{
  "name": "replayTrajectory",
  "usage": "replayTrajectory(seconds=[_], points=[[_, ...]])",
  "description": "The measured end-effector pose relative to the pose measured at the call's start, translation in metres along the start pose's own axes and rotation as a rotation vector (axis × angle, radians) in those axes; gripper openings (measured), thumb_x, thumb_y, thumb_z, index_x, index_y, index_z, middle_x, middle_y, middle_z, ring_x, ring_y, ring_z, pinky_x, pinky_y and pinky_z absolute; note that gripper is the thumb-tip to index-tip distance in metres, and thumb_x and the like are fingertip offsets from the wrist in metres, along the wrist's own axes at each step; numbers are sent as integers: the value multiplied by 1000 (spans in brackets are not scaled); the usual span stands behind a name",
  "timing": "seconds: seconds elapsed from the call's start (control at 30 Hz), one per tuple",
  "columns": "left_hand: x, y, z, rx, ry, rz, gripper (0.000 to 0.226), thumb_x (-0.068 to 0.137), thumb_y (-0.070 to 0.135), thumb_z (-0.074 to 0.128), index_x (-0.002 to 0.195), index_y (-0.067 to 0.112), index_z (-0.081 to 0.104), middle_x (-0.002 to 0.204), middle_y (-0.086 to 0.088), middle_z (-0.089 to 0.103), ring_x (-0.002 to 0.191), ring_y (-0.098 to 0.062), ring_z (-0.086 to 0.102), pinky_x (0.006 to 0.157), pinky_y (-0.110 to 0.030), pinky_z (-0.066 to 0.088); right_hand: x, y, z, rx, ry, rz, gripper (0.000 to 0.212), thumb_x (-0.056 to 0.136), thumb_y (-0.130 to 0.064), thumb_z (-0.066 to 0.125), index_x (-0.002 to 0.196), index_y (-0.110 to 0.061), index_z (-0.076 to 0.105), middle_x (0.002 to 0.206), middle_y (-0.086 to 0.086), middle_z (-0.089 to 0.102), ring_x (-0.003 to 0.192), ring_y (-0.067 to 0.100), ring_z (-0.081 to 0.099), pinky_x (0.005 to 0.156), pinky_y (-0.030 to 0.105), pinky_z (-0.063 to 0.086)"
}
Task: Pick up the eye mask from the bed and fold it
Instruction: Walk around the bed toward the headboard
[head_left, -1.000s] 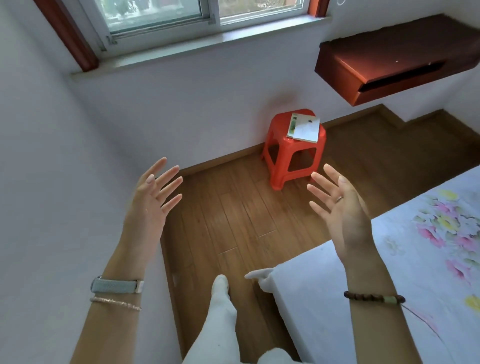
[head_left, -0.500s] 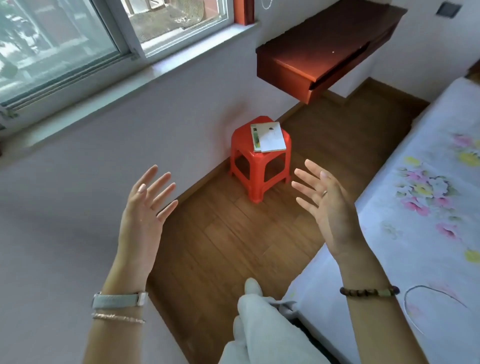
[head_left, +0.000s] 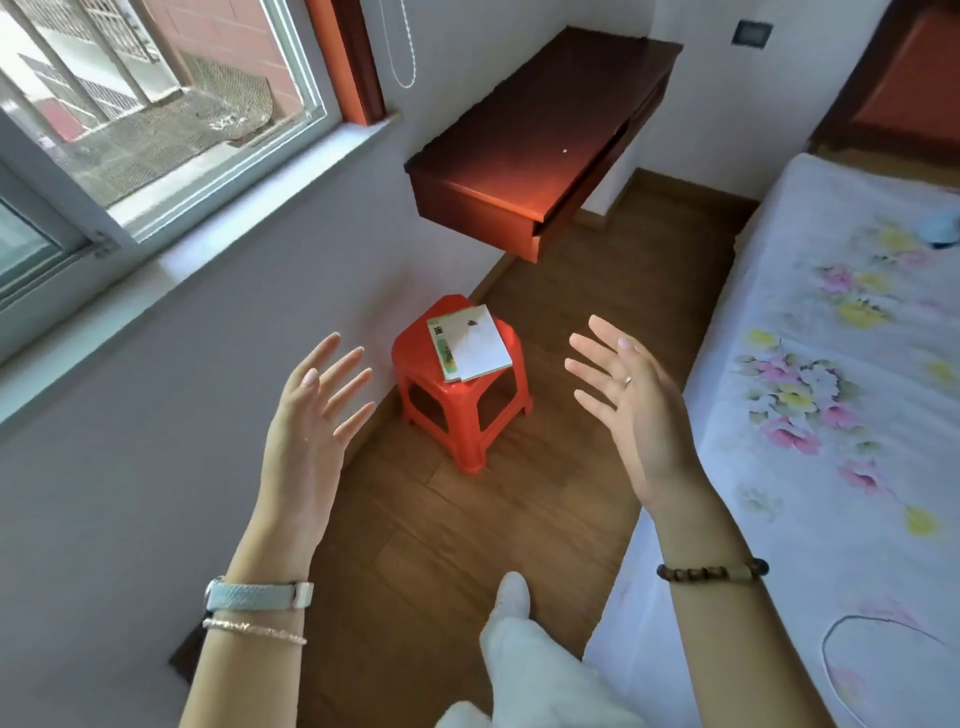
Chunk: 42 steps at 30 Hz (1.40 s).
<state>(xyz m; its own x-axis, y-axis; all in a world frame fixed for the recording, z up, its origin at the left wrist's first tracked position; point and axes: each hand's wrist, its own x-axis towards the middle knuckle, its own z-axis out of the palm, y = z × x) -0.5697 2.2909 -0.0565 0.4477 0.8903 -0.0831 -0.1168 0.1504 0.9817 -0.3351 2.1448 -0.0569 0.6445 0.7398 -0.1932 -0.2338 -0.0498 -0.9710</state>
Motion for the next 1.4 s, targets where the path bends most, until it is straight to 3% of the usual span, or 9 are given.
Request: replayTrajectory(seconds=[0.2, 0.3, 0.4, 0.6, 1.07, 1.4], points=[[84, 1, 64, 6, -145, -13, 78, 74, 63, 63, 141, 26, 48, 140, -1, 59, 126, -19, 58, 109, -48, 40, 57, -23, -27, 61, 106, -6, 38, 102, -40, 37, 133, -35, 58, 133, -5, 66, 120, 11, 64, 111, 48, 42], [123, -3, 97, 25, -230, -24, 72, 79, 61, 56, 141, 27, 48, 140, 1, 59, 127, -19, 58, 111, -51, 39, 76, -30, -49, 88, 183, 1, 37, 104, -37, 37, 133, -33, 59, 132, -5, 67, 119, 11, 65, 111, 46, 42], [156, -7, 132, 28, -333, -29, 88, 68, 74, 64, 141, 28, 48, 142, 1, 57, 129, -18, 56, 111, -48, 39, 92, -38, -71, 98, 276, 0, 37, 104, -35, 36, 134, -31, 59, 131, -6, 67, 119, 11, 65, 111, 45, 42], [223, -21, 200, 44, -533, -51, 103, 63, 79, 63, 147, 23, 40, 148, -3, 51, 133, -19, 52, 113, -52, 36, 126, -47, -108, 113, 444, 5, 34, 104, -35, 37, 128, -33, 61, 130, -8, 68, 119, 10, 65, 111, 45, 42], [416, -27, 359, 20, -840, -76, 96, 59, 79, 66, 138, 29, 45, 147, -3, 51, 133, -21, 53, 111, -50, 39, 281, -96, -163, 147, 720, -86, 34, 93, -44, 45, 121, -38, 64, 128, -9, 69, 116, 8, 66, 106, 38, 47], [491, -42, 448, 36, -905, -135, 85, 64, 75, 66, 136, 32, 50, 145, -3, 54, 133, -22, 53, 112, -54, 36, 362, -109, -229, 222, 813, -61, 47, 87, -45, 45, 129, -32, 61, 130, -8, 68, 118, 9, 65, 109, 41, 44]])
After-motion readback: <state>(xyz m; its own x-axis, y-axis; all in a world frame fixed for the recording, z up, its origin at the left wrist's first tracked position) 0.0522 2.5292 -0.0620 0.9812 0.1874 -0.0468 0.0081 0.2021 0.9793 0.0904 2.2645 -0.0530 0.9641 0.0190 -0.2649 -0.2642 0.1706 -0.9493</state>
